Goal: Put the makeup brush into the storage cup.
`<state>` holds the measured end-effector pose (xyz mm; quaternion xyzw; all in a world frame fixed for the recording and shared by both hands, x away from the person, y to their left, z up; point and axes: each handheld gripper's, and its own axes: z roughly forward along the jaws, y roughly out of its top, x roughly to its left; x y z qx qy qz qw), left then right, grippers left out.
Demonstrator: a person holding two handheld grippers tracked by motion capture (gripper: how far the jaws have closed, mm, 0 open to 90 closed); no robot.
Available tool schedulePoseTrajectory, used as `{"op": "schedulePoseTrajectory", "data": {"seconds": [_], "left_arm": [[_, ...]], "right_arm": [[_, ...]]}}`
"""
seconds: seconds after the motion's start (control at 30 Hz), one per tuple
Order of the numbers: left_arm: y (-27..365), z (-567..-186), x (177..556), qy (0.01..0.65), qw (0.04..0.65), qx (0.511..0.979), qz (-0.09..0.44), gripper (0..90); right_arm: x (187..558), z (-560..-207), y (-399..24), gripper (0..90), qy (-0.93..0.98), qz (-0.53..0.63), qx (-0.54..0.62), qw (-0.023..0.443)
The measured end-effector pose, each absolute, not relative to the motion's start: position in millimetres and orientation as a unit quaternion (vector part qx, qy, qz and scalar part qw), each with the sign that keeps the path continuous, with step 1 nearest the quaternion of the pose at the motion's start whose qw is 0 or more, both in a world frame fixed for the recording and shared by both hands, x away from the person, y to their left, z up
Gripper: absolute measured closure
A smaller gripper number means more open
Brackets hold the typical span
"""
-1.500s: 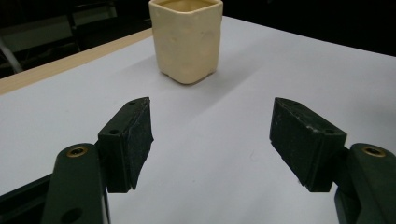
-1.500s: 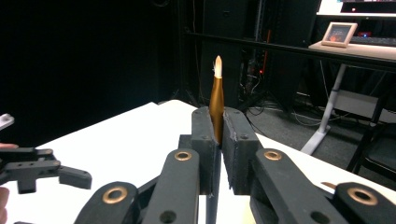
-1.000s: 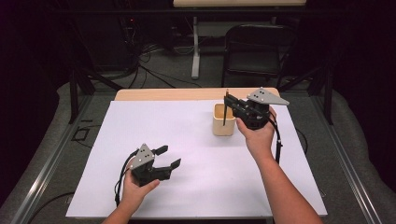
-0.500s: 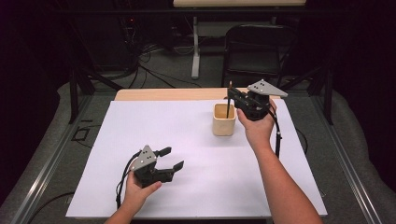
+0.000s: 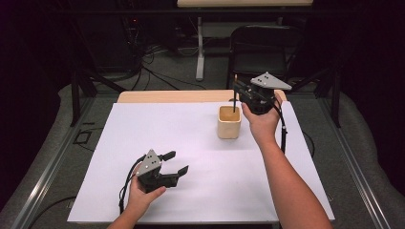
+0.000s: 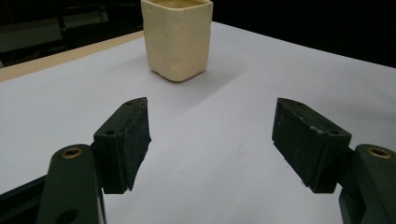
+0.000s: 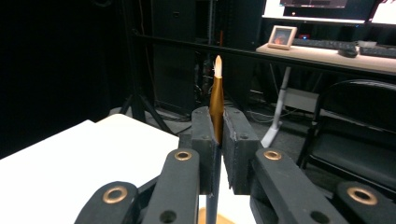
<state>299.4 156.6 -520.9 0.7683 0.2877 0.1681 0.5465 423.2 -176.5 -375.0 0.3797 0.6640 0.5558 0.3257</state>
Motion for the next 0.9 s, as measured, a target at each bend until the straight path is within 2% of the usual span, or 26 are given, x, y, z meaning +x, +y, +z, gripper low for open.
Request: {"op": "schedulePoseTrajectory", "data": {"seconds": [0.37, 0.9], "left_arm": [[156, -522, 301, 0.289, 0.546, 0.770, 0.162, 28.0], [157, -523, 301, 0.290, 0.546, 0.769, 0.163, 28.0]], "right_arm": [[439, -379, -180, 83.8, 0.655, 0.552, 0.399, 0.328], [440, -382, -173, 83.8, 0.660, 0.546, 0.393, 0.336]]}}
